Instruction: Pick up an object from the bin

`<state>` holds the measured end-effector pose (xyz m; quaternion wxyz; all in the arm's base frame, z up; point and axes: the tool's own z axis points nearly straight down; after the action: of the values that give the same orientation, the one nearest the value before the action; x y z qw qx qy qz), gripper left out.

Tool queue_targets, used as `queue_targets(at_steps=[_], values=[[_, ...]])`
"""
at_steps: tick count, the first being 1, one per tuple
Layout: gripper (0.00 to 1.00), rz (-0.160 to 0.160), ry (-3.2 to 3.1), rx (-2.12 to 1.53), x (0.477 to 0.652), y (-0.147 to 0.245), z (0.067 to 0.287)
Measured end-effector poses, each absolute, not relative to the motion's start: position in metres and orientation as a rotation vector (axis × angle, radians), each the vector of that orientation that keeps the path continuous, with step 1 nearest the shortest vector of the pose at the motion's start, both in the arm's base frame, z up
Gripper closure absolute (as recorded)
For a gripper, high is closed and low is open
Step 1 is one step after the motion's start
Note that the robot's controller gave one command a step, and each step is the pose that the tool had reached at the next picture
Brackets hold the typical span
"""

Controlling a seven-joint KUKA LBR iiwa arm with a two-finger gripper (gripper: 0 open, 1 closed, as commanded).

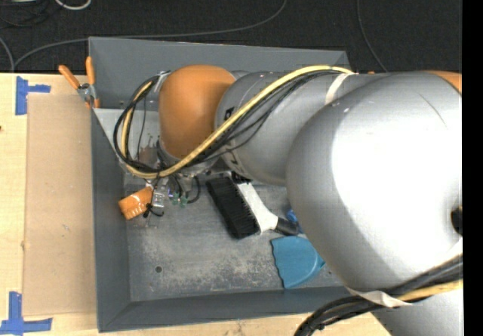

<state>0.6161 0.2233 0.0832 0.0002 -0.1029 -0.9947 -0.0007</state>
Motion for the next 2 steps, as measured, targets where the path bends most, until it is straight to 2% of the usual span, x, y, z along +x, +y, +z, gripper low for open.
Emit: queue_targets(at_steps=[1, 2], values=[[0.00, -0.003, -3.149, 0.004, 0.604, 0.237, 0.143], [0.00, 0.000, -3.133, -0.167, 0.615, 0.246, 0.098]])
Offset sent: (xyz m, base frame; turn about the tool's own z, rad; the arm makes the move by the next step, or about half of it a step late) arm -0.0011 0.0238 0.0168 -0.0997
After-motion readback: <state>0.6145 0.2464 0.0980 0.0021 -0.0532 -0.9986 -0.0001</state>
